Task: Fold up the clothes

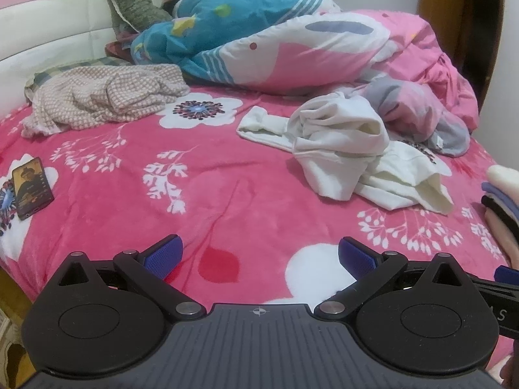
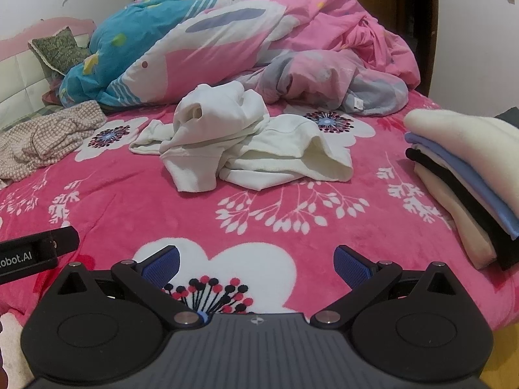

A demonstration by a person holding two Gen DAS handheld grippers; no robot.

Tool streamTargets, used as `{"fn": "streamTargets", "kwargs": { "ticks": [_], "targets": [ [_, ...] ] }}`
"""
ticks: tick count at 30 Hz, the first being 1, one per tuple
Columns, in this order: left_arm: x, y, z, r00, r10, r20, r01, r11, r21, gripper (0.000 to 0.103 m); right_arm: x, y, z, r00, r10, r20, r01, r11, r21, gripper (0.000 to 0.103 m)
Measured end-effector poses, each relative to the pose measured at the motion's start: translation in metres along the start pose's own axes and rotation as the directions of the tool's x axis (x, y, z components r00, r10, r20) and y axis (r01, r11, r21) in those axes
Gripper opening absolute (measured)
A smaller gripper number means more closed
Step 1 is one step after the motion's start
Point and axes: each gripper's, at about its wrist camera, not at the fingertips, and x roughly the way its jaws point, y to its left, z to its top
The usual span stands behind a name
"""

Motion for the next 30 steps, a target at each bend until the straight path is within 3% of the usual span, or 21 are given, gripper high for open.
{"fn": "streamTargets", "kwargs": {
  "ticks": [30],
  "targets": [
    [0.032, 0.007, 0.007, 0.999, -0.022, -0.029, 0.021, 0.999, -0.042, 0.103, 0.028, -0.004, 0.007, 1.000, 0.005, -0.006, -0.005, 1.000, 0.019, 0.103]
  ]
}}
